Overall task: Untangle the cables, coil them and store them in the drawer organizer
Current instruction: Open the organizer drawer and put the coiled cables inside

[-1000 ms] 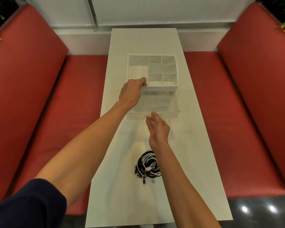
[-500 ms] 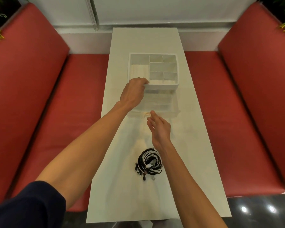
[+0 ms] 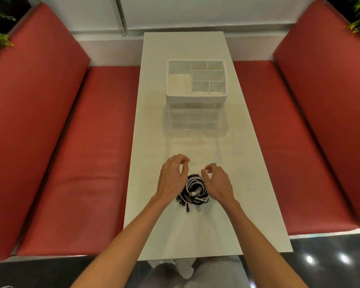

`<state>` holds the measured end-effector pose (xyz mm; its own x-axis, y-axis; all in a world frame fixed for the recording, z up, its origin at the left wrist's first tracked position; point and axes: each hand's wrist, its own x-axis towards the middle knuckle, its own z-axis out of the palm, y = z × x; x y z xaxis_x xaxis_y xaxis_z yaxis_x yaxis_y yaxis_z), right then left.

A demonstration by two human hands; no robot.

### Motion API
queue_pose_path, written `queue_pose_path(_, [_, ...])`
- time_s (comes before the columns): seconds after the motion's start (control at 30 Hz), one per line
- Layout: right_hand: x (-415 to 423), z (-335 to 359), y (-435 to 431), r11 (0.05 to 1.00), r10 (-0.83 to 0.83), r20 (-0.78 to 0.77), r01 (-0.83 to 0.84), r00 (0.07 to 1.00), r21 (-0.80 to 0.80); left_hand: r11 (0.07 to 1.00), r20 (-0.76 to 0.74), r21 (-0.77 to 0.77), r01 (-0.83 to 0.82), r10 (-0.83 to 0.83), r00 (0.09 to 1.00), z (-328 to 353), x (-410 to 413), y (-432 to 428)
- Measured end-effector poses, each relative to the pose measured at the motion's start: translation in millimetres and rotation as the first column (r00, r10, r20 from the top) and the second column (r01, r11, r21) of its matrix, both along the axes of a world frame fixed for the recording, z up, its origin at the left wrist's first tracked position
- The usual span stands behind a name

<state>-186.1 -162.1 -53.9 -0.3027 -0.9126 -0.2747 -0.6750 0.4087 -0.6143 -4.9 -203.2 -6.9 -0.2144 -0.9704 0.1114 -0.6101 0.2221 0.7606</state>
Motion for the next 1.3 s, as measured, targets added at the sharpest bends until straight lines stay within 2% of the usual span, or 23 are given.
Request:
queue_pose_path(0.07, [4.5, -16.1, 12.6, 0.996, 0.035, -0.124, -0.024, 0.992, 0.085, 0.986, 0.075, 0.167, -0.025, 0.012, 0.997, -24.6, 1.4, 15.1])
queue_pose_path(0.13, [12.0, -25.2, 24.9, 0.995, 0.048, -0.213, -0.029, 0.976, 0.093, 0.935, 0.203, 0.351, -0.058, -0.016, 0.979, -43.3, 0.6, 28.1])
queue_pose_path(0.23, [26.1, -39.3, 38.4, 0.998, -0.006, -0.227, 0.020, 0.974, 0.061, 0.870, 0.310, 0.481, -0.107, -0.055, 0.949, -63.7, -4.4, 44.4])
queue_pose_path(0.3, [37.9, -53.0, 48.1, 1.000, 0.008, -0.292, -0.006, 0.956, 0.007, 0.860, 0.296, 0.497, -0.118, -0.039, 0.954, -70.2, -10.6, 53.5])
queue_pose_path(0.43, [62.1, -80.0, 62.9, 0.999, -0.025, -0.332, 0.035, 0.943, 0.025, 0.783, 0.175, 0.597, -0.175, 0.085, 0.981, -68.6, -19.0, 66.8])
queue_pose_path(0.53, [70.3, -83.2, 66.3, 0.987, -0.120, -0.280, 0.144, 0.952, 0.067, 0.760, 0.130, 0.627, -0.169, 0.112, 0.985, -63.9, -14.2, 69.3])
queue_pose_path(0.6, [75.4, -84.4, 68.3, 0.985, -0.171, -0.240, 0.171, 0.956, -0.022, 0.741, 0.110, 0.653, -0.160, 0.116, 0.987, -68.1, -8.4, 68.2])
queue_pose_path(0.67, [79.0, -80.3, 69.8, 0.967, -0.242, -0.142, 0.227, 0.960, -0.111, 0.728, 0.078, 0.668, -0.156, 0.139, 0.987, -70.5, -3.2, 68.9])
queue_pose_path(0.73, [82.7, -72.4, 76.8, 0.951, -0.283, -0.009, 0.279, 0.959, -0.134, 0.733, 0.045, 0.665, -0.143, 0.152, 0.987, -72.6, 1.3, 70.3])
queue_pose_path(0.77, [82.7, -64.8, 77.5, 0.924, -0.351, 0.061, 0.356, 0.935, -0.143, 0.734, 0.027, 0.668, -0.122, 0.140, 0.990, -70.4, 3.3, 71.5])
queue_pose_path(0.87, [83.5, -52.7, 75.3, 0.924, -0.333, 0.198, 0.361, 0.922, -0.128, 0.744, -0.021, 0.665, -0.068, 0.109, 0.994, -65.8, 8.4, 72.7])
queue_pose_path(0.93, [82.8, -41.7, 71.6, 0.918, -0.324, 0.276, 0.372, 0.905, -0.139, 0.745, -0.112, 0.667, -0.025, 0.132, 0.985, -58.8, 11.3, 71.5])
queue_pose_path(1.03, [82.0, -25.8, 62.5, 0.913, -0.295, 0.303, 0.361, 0.906, -0.191, 0.753, -0.214, 0.657, 0.030, 0.148, 0.965, -39.0, 16.6, 64.1])
queue_pose_path(1.17, [82.9, 9.8, 41.6, 0.892, -0.265, 0.319, 0.357, 0.910, -0.276, 0.812, -0.234, 0.582, 0.052, 0.106, 0.966, 5.1, 20.1, 45.5])
queue_pose_path(1.3, [85.7, 51.7, 12.1, 0.883, -0.248, 0.336, 0.355, 0.908, -0.306, 0.834, -0.313, 0.532, 0.145, 0.034, 0.949, 45.9, 21.3, 21.9])
